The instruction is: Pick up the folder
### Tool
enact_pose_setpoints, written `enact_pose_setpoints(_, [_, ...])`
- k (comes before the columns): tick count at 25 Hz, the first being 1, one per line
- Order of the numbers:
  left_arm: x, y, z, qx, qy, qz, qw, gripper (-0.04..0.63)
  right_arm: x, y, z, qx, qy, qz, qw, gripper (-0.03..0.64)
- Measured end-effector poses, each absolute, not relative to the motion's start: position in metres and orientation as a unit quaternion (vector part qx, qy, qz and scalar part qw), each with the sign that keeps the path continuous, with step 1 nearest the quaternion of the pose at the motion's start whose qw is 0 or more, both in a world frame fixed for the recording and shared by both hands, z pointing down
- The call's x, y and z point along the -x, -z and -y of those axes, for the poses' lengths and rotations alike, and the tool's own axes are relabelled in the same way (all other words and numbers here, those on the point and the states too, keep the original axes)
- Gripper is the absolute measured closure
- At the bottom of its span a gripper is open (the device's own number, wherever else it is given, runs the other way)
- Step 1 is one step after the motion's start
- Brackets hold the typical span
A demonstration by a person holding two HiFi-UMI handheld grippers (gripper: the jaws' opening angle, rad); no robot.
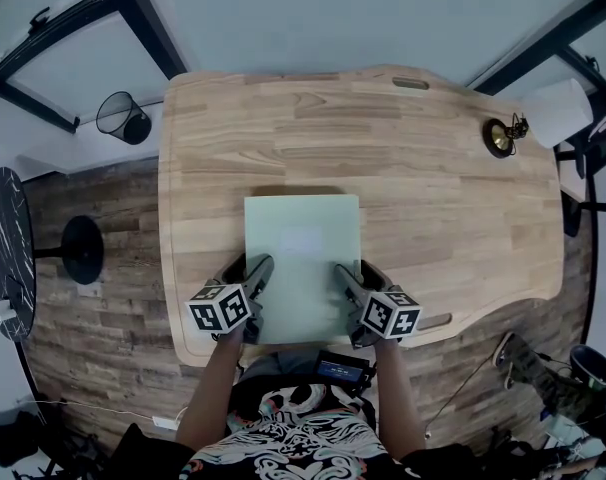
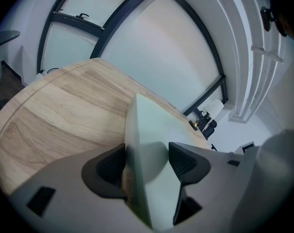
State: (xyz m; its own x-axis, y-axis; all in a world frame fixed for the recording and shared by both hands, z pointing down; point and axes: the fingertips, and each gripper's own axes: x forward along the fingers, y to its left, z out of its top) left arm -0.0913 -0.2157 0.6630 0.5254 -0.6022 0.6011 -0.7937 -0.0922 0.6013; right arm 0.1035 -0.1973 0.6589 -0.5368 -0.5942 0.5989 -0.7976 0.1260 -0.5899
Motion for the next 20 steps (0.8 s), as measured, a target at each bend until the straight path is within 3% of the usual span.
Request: enact_pose_setpoints(20, [0.090, -0.647, 0.218, -0.731, -0.088, 0.497, 0.459, 0.322, -0.104, -0.643, 0.198, -0.490, -0.451, 0.740, 0.093, 0.351])
